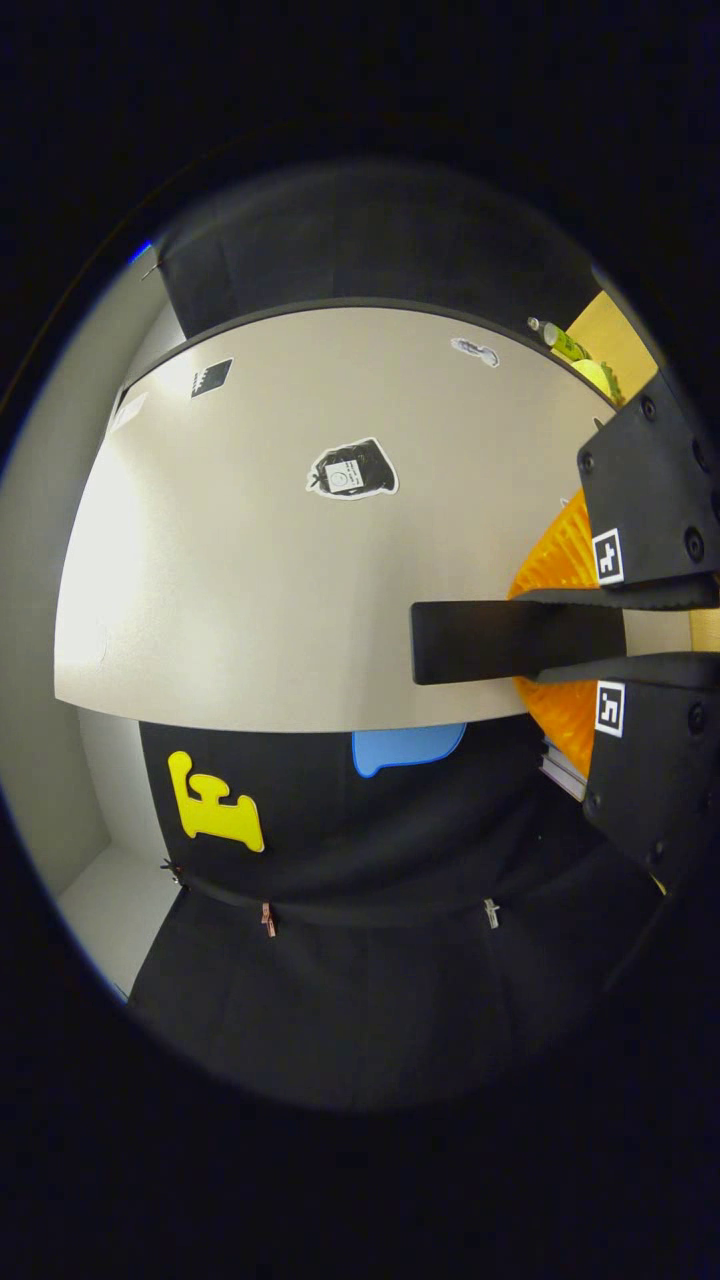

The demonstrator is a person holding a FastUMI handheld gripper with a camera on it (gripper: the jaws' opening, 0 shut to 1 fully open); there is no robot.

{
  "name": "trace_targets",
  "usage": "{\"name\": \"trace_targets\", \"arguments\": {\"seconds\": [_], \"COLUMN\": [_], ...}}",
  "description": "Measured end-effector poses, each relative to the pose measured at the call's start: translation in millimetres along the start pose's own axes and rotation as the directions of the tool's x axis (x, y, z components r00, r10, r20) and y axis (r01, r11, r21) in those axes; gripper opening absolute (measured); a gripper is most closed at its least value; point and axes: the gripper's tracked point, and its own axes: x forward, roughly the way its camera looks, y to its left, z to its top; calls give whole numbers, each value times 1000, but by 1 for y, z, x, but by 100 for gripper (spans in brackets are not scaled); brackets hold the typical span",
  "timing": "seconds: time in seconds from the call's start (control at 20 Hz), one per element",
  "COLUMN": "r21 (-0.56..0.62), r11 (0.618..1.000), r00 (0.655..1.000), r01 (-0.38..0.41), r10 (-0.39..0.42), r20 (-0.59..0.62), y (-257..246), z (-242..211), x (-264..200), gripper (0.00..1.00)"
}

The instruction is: Open the shoe cabinet door, grab the shoes and put them into the shoe cabinet, then close the shoe cabinet door.

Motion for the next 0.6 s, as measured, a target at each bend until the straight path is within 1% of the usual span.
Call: {"name": "trace_targets", "arguments": {"seconds": [0.25, 0.6], "r21": [29, 29], "r11": [999, 997], "r00": [999, 997], "r01": [-35, -75], "r10": [35, 75], "r20": [-1, 5], "y": [-11, -33], "z": [1, 3], "x": [-31, -70], "gripper": [20, 20]}}
